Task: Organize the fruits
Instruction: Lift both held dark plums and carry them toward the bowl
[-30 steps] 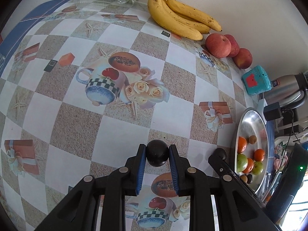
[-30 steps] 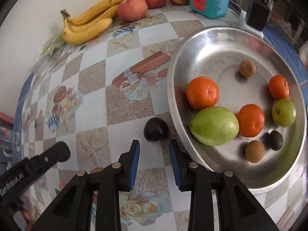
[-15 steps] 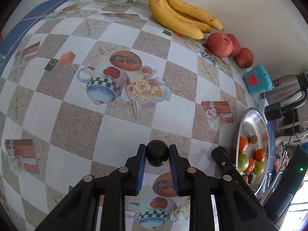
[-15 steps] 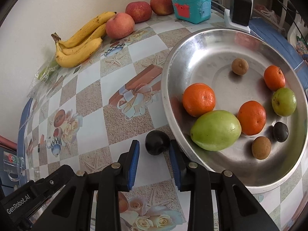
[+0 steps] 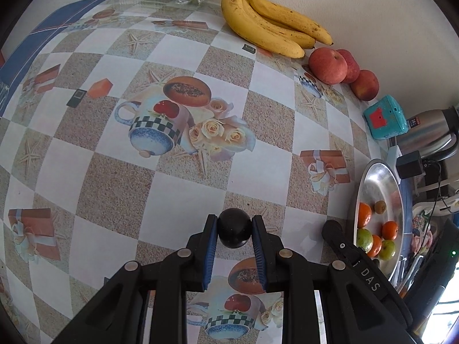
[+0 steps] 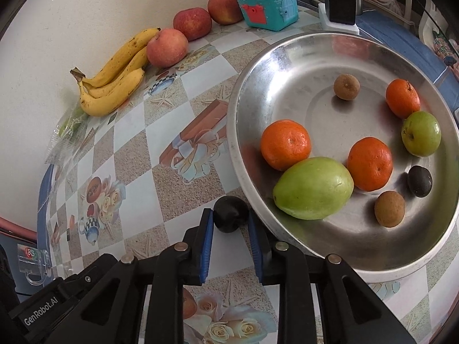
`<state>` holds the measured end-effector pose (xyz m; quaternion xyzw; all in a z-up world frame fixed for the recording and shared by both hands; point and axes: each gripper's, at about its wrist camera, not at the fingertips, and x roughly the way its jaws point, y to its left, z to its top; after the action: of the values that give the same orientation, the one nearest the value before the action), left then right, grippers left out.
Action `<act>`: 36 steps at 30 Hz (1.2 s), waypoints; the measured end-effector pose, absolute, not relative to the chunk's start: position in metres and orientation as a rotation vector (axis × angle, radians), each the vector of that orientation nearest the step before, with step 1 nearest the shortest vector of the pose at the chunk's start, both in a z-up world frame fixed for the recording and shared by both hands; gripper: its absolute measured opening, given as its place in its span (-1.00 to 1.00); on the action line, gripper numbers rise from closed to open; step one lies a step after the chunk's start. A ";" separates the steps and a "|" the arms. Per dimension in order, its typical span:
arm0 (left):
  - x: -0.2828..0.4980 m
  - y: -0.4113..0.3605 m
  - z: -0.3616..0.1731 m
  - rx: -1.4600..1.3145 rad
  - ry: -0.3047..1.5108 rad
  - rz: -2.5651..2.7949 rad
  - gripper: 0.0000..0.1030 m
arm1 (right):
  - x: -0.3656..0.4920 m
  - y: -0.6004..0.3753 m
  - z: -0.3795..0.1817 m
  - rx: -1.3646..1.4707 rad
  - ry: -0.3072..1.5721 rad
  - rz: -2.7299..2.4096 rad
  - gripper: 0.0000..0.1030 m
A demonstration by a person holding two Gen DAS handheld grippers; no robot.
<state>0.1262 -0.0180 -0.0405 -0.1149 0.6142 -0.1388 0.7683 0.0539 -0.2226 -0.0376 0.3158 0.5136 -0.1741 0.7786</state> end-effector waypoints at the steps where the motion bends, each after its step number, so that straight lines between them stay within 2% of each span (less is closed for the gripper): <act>1: 0.126 -0.017 -0.040 -0.253 1.332 -0.298 -0.50 | 0.053 -0.223 -0.037 0.689 1.111 -0.372 -0.51; 12: 0.127 -0.005 -0.027 -0.282 1.290 -0.263 -0.50 | 0.053 -0.221 -0.008 0.721 1.040 -0.275 -0.51; 20: 0.124 -0.004 -0.014 -0.294 1.256 -0.260 -0.50 | 0.053 -0.213 0.026 0.613 0.980 -0.246 -0.51; 36: 0.109 -0.037 -0.005 -0.212 1.242 -0.287 -0.50 | 0.050 -0.224 0.037 0.412 1.030 -0.260 -0.51</act>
<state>0.1086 -0.0369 -0.0050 -0.0989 0.5786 -0.1338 0.7985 0.0500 -0.2243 0.0374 0.1952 0.4875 -0.1230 0.8421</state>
